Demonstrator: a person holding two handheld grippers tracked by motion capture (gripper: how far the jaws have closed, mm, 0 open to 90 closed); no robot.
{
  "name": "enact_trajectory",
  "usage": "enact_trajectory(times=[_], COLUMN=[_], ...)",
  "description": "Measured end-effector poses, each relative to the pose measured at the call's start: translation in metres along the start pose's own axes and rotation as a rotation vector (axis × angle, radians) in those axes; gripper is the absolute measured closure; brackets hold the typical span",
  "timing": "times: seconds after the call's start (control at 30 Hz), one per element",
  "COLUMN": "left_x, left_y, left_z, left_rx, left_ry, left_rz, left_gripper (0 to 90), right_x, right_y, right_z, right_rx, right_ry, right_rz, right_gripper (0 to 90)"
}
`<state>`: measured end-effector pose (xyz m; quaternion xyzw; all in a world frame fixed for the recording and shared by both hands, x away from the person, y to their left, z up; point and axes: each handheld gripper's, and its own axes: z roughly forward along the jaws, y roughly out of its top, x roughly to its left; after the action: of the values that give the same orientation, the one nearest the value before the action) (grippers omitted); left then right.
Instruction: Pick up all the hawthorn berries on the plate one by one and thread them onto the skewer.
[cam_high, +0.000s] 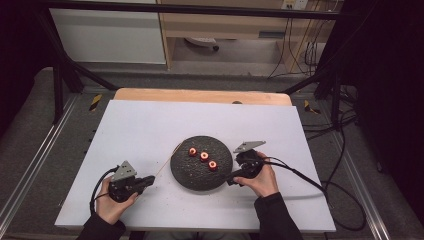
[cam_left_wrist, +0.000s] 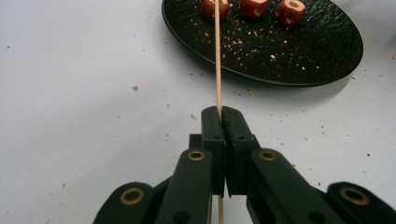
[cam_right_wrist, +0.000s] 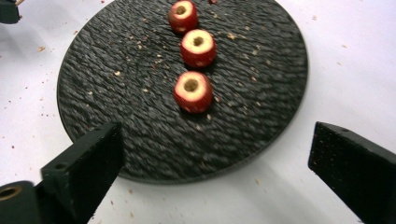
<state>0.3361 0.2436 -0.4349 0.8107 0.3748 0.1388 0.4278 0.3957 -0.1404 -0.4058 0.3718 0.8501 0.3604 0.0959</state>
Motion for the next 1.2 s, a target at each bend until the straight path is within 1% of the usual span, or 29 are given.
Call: enact_trajectory(times=[0.07,0.13,0.3,0.37,0.4,0.43,0.47,0.53,0.67,0.73,0.77,0.8,0.87,0.9,0.93,0.97,1.07,1.2], left_x=[-0.001,-0.001,-0.001,-0.001,-0.001,-0.001,-0.002,-0.002,-0.003,-0.003,-0.003,-0.004,-0.004,-0.004,-0.004,-0.004,-0.005,-0.005], left_y=[0.000,0.000,0.000,0.000,0.000,0.000,0.000,0.000,0.000,0.000,0.000,0.001,0.001,0.001,0.001,0.001,0.001,0.001], left_z=[0.000,0.000,0.000,-0.001,-0.001,-0.001,-0.001,0.000,0.000,0.000,0.000,0.000,0.001,0.001,0.001,0.001,0.001,0.001], left_rx=[0.005,0.002,0.001,0.000,-0.001,0.000,0.001,0.002,0.004,0.006,0.006,0.009,0.009,0.010,0.010,0.010,0.011,0.012], left_ry=[-0.001,-0.003,-0.003,-0.003,-0.003,-0.003,-0.005,-0.005,-0.006,-0.008,-0.008,-0.008,-0.008,-0.008,-0.008,-0.008,-0.009,-0.009], left_rz=[0.002,0.005,0.007,0.006,0.006,0.006,0.008,0.010,0.011,0.015,0.015,0.016,0.017,0.018,0.018,0.019,0.020,0.020], left_gripper=[88.2,88.2,88.2,88.3,88.2,88.2,88.2,88.2,88.2,88.2,88.2,88.2,88.2,88.2,88.2,88.2,88.2,88.2], right_x=[0.003,0.006,0.010,0.011,0.012,0.012,0.014,0.015,0.016,0.016,0.016,0.015,0.015,0.015,0.015,0.014,0.014,0.013], right_y=[0.007,0.013,0.026,0.028,0.033,0.033,0.036,0.037,0.040,0.040,0.040,0.040,0.041,0.041,0.041,0.041,0.042,0.042], right_z=[0.004,0.008,0.022,0.025,0.032,0.032,0.038,0.042,0.050,0.053,0.053,0.055,0.056,0.056,0.057,0.057,0.058,0.061], right_rx=[0.013,0.035,0.054,0.056,0.073,0.073,0.077,0.079,0.113,0.128,0.128,0.137,0.130,0.134,0.136,0.135,0.155,0.172], right_ry=[0.008,0.006,-0.004,-0.002,0.000,0.000,-0.005,-0.008,-0.019,-0.019,-0.019,-0.022,-0.019,-0.011,-0.008,-0.009,-0.025,-0.035], right_rz=[-0.011,-0.010,-0.015,-0.011,-0.019,-0.019,-0.020,-0.016,0.005,0.011,0.011,0.033,0.038,0.052,0.061,0.060,0.074,0.091], right_gripper=[7.2,8.9,14.2,15.0,17.1,17.1,19.0,21.5,26.7,30.8,30.8,35.0,40.7,42.6,43.7,44.9,48.0,51.9])
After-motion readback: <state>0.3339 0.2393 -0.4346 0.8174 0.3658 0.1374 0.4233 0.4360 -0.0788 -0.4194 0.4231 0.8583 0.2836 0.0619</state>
